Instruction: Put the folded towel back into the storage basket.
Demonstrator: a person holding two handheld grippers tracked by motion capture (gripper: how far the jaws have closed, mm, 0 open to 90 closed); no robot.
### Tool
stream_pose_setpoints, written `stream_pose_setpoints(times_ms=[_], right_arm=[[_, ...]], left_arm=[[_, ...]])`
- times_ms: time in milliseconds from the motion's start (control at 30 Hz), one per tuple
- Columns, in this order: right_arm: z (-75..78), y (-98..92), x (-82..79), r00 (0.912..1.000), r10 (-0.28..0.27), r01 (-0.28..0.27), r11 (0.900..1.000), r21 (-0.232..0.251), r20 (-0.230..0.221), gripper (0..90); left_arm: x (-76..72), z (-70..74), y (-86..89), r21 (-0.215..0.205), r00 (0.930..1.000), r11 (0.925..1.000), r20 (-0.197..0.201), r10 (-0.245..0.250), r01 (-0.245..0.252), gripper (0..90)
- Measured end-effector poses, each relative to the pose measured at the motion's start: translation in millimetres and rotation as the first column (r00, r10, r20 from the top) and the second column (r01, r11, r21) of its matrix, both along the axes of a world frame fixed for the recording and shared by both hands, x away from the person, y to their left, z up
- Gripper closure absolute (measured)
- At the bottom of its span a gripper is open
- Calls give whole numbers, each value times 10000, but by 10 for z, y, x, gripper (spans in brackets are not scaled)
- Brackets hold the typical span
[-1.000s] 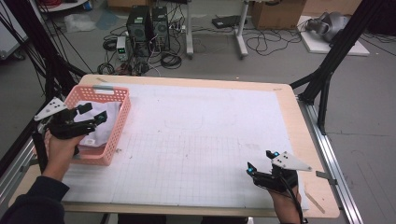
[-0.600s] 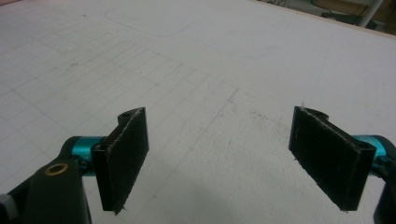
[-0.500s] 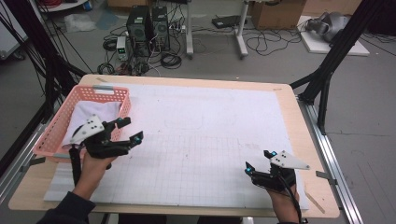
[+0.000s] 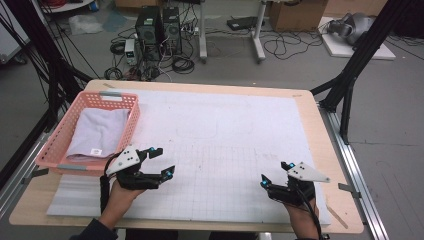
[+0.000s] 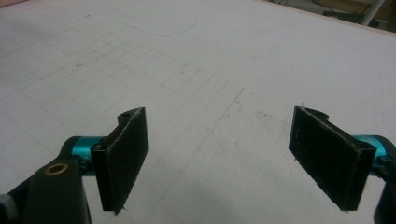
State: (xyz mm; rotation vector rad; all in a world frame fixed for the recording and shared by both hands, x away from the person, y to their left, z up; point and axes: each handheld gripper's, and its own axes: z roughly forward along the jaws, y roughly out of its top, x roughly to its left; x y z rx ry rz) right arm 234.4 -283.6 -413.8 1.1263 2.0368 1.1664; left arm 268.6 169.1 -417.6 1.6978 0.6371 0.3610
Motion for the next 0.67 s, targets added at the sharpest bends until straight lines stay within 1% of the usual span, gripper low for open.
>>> stream_pose_setpoints(times_ms=[33, 100, 133, 167, 233, 400, 567, 667], right_arm=[[-3, 9, 6, 10000, 16, -16, 10000, 4, 41, 187], [-3, 17, 7, 10000, 34, -34, 10000, 9, -18, 188], [-7, 30, 21, 10000, 94, -94, 10000, -20, 11, 188], [-8, 37, 23, 10000, 66, -66, 10000, -3, -13, 187], [-13, 44, 30, 9999, 124, -124, 9999, -5, -40, 188], [-18, 50, 32, 9999, 143, -143, 9999, -6, -57, 187], [-12, 44, 32, 9999, 131, -131, 9999, 32, -29, 188], [-16, 49, 34, 9999, 145, -145, 9999, 32, -45, 188]], left_arm=[[-4, -20, -2, 17, 10000, 10000, -61, 17, -17, 240], [-3, -31, 2, 49, 10000, 10000, -71, 14, -14, 240], [-7, -38, 7, -12, 9999, 10000, -103, 57, -57, 240], [-9, -34, 17, 57, 10000, 10000, -62, 53, -53, 240], [-16, -40, 21, 45, 10000, 10000, -71, 67, -67, 240], [-11, -69, 24, 39, 9998, 10000, -197, 73, -72, 239], [-7, -72, 21, 14, 9998, 10000, -180, 0, 0, 239], [-6, -71, 27, -16, 9998, 10000, -194, 75, -75, 238]])
